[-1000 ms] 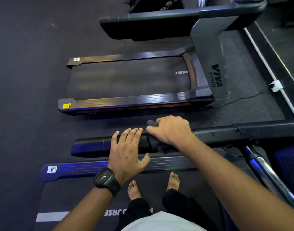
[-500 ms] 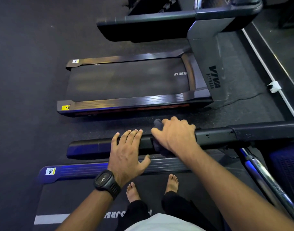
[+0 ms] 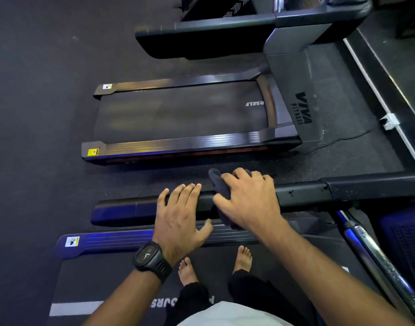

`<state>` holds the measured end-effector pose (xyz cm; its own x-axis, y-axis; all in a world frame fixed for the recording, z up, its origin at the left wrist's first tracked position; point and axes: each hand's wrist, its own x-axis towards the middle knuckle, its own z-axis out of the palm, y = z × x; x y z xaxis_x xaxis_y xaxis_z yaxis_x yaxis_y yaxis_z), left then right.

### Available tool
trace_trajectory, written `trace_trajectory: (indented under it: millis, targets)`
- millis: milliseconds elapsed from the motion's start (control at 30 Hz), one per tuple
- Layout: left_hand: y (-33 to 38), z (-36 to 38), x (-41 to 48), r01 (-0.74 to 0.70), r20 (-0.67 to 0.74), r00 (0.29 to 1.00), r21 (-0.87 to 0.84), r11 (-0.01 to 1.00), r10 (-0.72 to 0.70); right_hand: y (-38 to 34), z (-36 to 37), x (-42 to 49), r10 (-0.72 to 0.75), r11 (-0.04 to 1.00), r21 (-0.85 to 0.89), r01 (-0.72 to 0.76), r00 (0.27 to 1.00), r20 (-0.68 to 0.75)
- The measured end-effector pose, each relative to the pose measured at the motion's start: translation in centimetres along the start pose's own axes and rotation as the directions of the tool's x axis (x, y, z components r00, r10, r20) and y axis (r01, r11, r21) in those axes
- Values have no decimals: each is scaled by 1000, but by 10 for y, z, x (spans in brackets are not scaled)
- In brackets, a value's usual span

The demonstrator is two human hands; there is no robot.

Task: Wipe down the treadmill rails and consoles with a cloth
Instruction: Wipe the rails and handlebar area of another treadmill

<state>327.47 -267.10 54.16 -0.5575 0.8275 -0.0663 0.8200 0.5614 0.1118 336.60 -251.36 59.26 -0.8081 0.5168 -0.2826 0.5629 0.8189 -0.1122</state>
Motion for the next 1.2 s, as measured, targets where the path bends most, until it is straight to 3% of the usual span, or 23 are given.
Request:
trace_trajectory:
  millis: [67, 133, 167, 233, 333, 400, 500, 533, 567, 633, 667, 733, 800, 867, 900, 1000, 1067, 1100, 1133, 1200]
  targets:
    - [0, 0, 1, -4, 0, 1000, 1, 1000, 4, 8, -7, 27, 35, 993, 110, -52, 988, 154]
    - [2, 0, 2, -11, 11, 1000, 9, 1000, 11, 17, -14, 55, 113, 976, 132, -171, 924, 364]
    - [3, 0, 2, -15, 16, 1000, 10, 1000, 15, 19, -15, 60, 149, 971, 120, -208, 913, 379]
    - [5, -1, 1, -18, 25, 1000, 9, 1000, 18, 15, -9, 47, 172, 975, 89, -203, 946, 274]
    - [7, 0, 3, -17, 22, 1000, 17, 1000, 17, 3, -1, 1, 28, 1000, 4, -28, 999, 23]
    - [8, 0, 4, -19, 17, 1000, 14, 1000, 19, 10, -5, 8, -5, 997, 77, 0, 998, 57]
    - [14, 0, 6, -36, 11, 999, 12, 999, 36, 25, -19, 52, 103, 980, 119, -160, 919, 382]
    - [16, 0, 7, -43, 12, 999, 6, 999, 43, 29, -20, 58, 130, 975, 114, -192, 904, 408]
    - [18, 0, 7, -51, 15, 999, 2, 999, 51, 29, -19, 56, 148, 972, 111, -205, 910, 387]
    - [20, 0, 9, -57, 16, 998, 3, 998, 57, 25, -10, 35, 147, 981, 92, -169, 967, 206]
    - [21, 0, 9, -55, 13, 998, 7, 998, 55, 20, -5, 18, 110, 993, 37, -114, 990, 88]
    - [23, 0, 10, -51, 15, 999, 7, 999, 51, 17, -1, -1, 24, 1000, 5, -24, 1000, -1]
    - [24, 0, 10, -49, 14, 999, 12, 999, 49, 25, -8, 17, 55, 993, 101, -65, 994, 97]
    - [25, 1, 11, -52, 21, 998, 16, 999, 52, 33, -16, 44, 127, 978, 119, -170, 944, 305]
    - [25, 1, 10, -55, 25, 998, 15, 998, 55, 35, -18, 51, 152, 973, 114, -201, 927, 343]
    - [27, 0, 10, -55, 26, 998, 19, 998, 54, 30, -11, 31, 154, 981, 87, -173, 969, 192]
    - [27, 0, 11, -45, 26, 999, 23, 999, 44, 23, -4, -1, 63, 998, 13, -63, 998, 19]
    - [27, 1, 11, -40, 23, 999, 21, 999, 40, 25, -2, -6, 23, 1000, 16, -23, 1000, 5]
    - [28, 1, 12, -38, 19, 999, 18, 999, 38, 28, -5, 0, 26, 998, 51, -28, 999, 33]
    - [31, 1, 13, -47, 8, 999, 12, 999, 46, 37, -15, 30, 102, 984, 122, -133, 968, 231]
